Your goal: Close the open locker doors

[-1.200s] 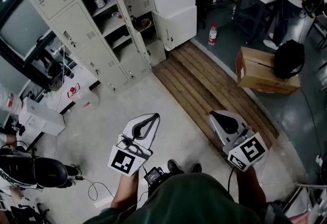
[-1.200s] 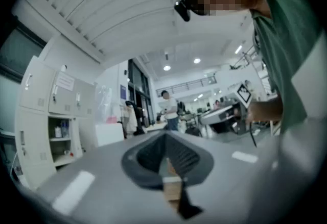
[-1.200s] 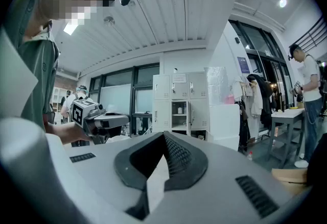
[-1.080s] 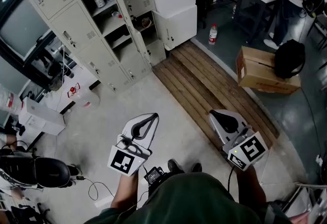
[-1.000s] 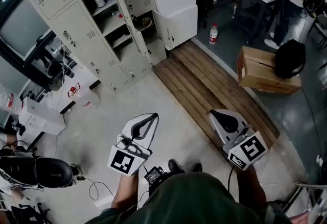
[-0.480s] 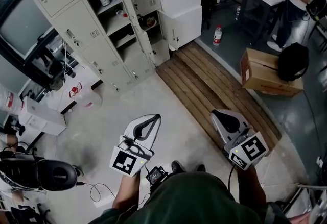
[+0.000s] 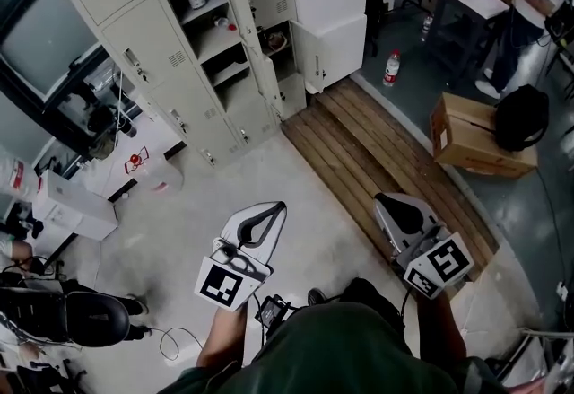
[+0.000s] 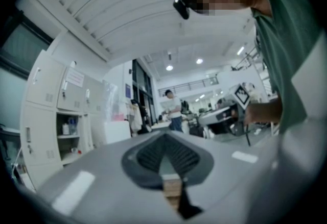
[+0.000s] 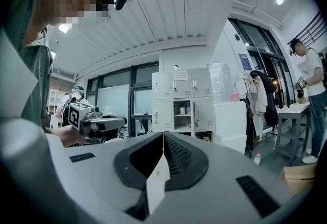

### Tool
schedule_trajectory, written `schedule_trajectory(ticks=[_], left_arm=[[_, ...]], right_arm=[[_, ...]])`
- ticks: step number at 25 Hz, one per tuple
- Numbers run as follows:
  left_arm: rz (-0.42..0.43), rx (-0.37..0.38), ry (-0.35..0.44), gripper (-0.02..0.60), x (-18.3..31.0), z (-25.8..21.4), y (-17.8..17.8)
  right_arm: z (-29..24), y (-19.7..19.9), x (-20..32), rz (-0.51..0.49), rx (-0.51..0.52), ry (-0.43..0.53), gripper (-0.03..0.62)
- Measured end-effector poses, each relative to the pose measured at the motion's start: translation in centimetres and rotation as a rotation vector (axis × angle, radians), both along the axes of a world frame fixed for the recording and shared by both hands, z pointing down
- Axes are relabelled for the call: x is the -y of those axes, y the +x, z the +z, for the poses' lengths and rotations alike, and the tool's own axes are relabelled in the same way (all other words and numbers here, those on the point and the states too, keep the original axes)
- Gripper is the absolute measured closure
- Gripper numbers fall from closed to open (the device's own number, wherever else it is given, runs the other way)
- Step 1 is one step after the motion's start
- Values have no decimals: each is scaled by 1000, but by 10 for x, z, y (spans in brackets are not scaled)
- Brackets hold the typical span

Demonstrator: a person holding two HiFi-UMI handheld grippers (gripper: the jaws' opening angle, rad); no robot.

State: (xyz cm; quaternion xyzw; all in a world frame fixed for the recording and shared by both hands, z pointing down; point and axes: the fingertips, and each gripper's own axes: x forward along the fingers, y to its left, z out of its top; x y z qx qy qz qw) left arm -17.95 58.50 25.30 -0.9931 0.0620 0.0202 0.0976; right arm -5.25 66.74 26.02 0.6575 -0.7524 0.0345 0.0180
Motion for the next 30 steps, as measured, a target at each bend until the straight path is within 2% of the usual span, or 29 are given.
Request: schedule_trajectory(ticks=[10, 24, 30], left_arm=[[-62, 13, -12, 580, 61, 9, 20], [-229, 22, 11, 580, 152, 1, 97], [-277, 38, 14, 580, 181, -2, 119]], right_arm=[[15, 27, 69, -54, 17, -24, 588], [14, 109, 183, -232, 15, -5, 588], [15, 136, 213, -262, 36, 0, 588]])
